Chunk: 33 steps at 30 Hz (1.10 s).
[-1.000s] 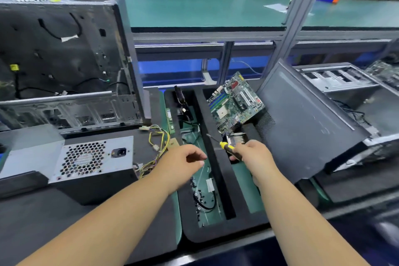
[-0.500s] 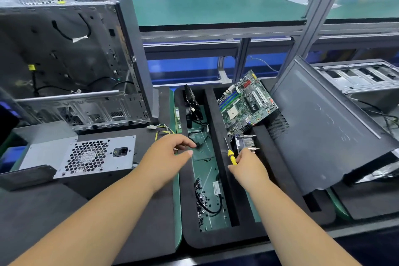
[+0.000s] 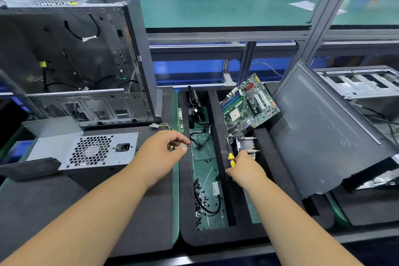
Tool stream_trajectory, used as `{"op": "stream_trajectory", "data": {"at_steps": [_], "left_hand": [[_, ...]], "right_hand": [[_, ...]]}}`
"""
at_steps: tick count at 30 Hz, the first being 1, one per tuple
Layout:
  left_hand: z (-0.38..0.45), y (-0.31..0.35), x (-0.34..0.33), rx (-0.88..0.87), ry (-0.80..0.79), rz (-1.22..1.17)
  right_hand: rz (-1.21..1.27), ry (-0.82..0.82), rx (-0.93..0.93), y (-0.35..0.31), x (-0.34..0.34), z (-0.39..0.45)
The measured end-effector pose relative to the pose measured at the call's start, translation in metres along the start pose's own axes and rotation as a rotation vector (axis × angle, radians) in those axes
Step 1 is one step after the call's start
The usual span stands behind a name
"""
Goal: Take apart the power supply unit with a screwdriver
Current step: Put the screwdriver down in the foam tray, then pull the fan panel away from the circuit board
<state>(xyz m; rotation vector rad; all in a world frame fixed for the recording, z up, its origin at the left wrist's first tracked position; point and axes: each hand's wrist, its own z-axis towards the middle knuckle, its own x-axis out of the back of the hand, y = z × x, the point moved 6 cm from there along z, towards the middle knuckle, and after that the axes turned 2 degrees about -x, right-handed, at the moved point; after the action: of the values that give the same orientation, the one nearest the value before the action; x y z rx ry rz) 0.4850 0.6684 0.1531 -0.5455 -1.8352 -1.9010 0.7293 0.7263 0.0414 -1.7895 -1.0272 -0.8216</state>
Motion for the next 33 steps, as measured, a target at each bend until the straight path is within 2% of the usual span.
{"op": "stream_trajectory", "data": {"at_steps": [7,11,15,17,21,26,33], "left_hand": [[-0.005,-0.008,0.030,-0.051,0.066,0.079],[-0.009,-0.028,0.070,-0.004,0.154,0.162],[-0.021,-0.074,0.129,0.238,0.373,0.337],[-0.028,-0.097,0.155,0.376,0.429,0.349],[-0.034,-0.140,0.181,0.606,0.376,0.112],[-0.029,-0.164,0.189,0.621,0.283,-0.299],[-0.013,-0.171,0.197,0.528,0.108,-0.250]], "right_hand": [[0.089,0.100,0.054,-0.021,0.014,-0.001],[0.180,0.069,0.162,-0.061,0.016,-0.009],[0.388,-0.066,0.262,-0.112,0.003,-0.026],[0.464,-0.168,0.289,-0.139,-0.009,-0.037],[0.527,-0.314,0.343,-0.194,-0.031,-0.053],[0.553,-0.353,0.369,-0.241,-0.038,-0.061],[0.301,-0.278,0.438,-0.269,-0.029,-0.062]]}}
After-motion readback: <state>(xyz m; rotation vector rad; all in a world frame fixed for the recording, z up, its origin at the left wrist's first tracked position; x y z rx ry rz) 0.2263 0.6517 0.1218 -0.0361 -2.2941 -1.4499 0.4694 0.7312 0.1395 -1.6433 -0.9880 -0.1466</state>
